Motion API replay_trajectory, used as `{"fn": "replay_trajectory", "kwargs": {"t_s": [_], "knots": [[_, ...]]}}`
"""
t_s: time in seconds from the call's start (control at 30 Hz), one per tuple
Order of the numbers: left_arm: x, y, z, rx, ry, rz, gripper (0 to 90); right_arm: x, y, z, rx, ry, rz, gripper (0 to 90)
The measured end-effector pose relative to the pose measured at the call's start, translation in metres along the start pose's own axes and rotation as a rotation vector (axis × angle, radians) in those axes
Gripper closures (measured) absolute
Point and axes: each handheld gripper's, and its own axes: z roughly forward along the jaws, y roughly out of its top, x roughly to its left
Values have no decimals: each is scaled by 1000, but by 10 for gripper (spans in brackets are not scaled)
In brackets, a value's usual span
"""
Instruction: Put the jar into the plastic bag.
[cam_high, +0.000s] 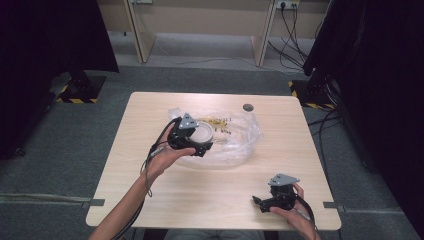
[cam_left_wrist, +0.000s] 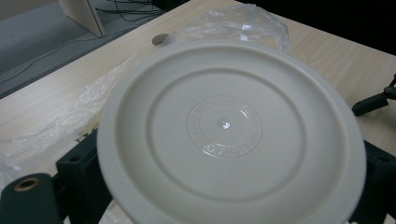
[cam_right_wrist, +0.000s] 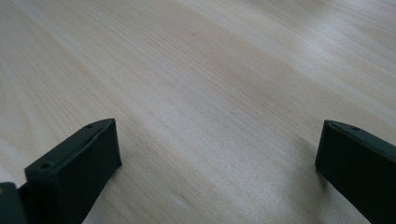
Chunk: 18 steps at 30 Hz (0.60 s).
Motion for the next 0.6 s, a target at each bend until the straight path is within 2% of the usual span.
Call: {"fn": "replay_trajectory", "kwargs": {"t_s": [0.2,0.33,0.47,0.6], "knots": [[7,9,14,1,-21,-1,98,0,0,0,0,0,-1,2],[11,13,24,14,-30,-9,98,0,0,0,0,0,0,2],[12,17,35,29,-32,-1,98,0,0,0,0,0,0,2],[16,20,47,36,-44,-13,98,0,0,0,1,0,-1,2]]}}
